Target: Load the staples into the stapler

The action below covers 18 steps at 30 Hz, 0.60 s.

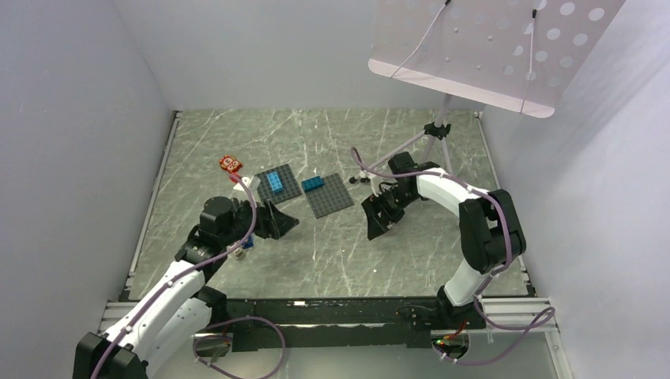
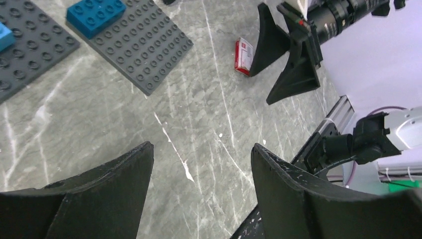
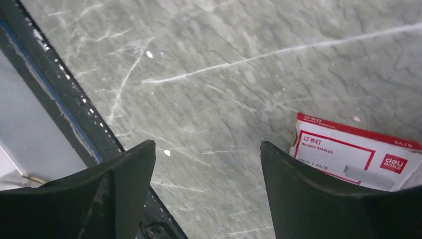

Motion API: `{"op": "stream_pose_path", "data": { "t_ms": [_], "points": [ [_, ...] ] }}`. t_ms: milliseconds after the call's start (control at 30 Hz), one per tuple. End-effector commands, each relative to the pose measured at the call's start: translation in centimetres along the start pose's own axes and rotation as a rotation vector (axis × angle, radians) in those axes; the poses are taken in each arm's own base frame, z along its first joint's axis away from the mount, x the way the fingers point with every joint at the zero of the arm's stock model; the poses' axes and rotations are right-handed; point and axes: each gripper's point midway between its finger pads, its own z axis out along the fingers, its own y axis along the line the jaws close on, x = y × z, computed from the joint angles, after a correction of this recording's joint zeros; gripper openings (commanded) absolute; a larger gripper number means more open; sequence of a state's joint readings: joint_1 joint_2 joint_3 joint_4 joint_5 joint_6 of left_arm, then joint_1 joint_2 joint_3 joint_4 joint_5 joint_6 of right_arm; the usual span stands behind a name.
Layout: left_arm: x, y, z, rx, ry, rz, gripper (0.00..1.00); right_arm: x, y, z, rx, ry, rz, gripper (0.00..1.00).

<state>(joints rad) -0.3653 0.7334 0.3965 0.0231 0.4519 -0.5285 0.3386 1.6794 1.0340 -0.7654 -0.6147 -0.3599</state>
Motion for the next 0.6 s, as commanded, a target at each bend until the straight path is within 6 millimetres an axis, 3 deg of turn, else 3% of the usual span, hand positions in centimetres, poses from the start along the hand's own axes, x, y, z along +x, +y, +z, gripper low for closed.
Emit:
{"op": "stream_pose_path", "data": {
  "t_ms": [0,67,133,267,367,467,567],
  "points": [
    [0.2,-1.7,0.7,0.079,-0.011,-0.006,0.75,-3.3,1.1,-3.9,-0.021,-0.126,-0.211,0.83],
    [0.8,-2.2,1.1,0.097,0.002,-0.014,0.75,-3.9,0.6,-6.4,0.031,-0.182,-0.36,0.87],
    [1.2,-2.5,1.5,0.105,0.012,-0.017,0.75,-3.3,-0.1,-8.1,0.066,-0.198,-0.593,0.94],
    [0.5,-2.5,2.1,0.064,-0.035,0.007,0.73,-0.1,-2.8,-7.8,0.06,-0.129,-1.159,1.0],
    [-1.7,-2.6,1.1,0.029,-0.144,0.048,0.79,-1.0,-5.0,-7.3,0.045,0.008,-1.233,1.0],
    [-3.4,-2.3,-0.4,-0.005,-0.267,0.048,0.98,-2.2,-5.6,-6.5,-0.018,0.003,-1.23,1.0],
    [-3.5,-2.5,-1.2,0.026,-0.329,0.054,0.99,-2.3,-6.4,-5.2,-0.031,0.015,-1.251,1.0]
  ]
}}
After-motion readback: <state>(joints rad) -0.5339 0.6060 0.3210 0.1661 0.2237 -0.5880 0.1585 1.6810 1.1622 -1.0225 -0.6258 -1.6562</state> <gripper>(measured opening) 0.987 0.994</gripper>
